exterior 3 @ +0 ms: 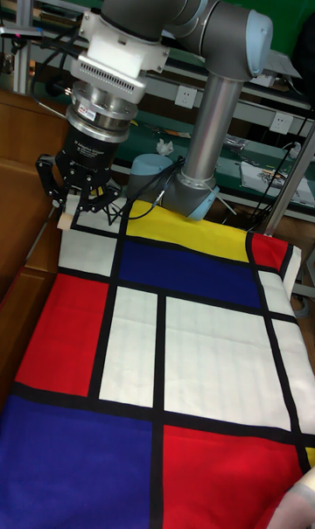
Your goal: Put the object on the shelf
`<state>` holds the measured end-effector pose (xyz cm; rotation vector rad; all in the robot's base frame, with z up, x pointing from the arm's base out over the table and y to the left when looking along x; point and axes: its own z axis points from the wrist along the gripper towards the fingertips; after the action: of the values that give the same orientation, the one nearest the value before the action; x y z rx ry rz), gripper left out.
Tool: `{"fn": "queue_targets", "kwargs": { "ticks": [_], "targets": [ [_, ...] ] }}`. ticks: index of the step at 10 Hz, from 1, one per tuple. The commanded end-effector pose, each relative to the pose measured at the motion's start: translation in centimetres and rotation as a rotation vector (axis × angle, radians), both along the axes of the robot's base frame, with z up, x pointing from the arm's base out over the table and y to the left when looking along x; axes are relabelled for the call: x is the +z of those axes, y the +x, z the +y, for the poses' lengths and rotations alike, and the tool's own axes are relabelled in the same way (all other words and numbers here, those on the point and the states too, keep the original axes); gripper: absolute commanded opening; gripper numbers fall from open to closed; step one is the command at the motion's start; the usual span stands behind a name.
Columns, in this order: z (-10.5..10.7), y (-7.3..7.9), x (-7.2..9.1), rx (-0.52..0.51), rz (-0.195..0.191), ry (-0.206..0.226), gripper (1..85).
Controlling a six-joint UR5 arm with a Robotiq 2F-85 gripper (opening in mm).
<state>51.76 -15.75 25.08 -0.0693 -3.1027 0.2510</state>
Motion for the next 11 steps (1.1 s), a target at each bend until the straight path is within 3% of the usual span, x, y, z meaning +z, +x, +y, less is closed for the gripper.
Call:
{"fn": "queue_targets", "kwargs": {
  "ticks": [1,3,7,11],
  "targets": [
    [-1.4,-1.9,1.8,0.006,0.066,-0.030,1.0],
    [-1.8,-3.1,4.0,0.006,0.085,-0.024,1.0],
    [-1.4,-4.7,6.2,0.005,0.091,-0.021,1.0],
    [-3.5,-4.3,7.4,0.057,0.087,0.032,1.0]
  ]
}}
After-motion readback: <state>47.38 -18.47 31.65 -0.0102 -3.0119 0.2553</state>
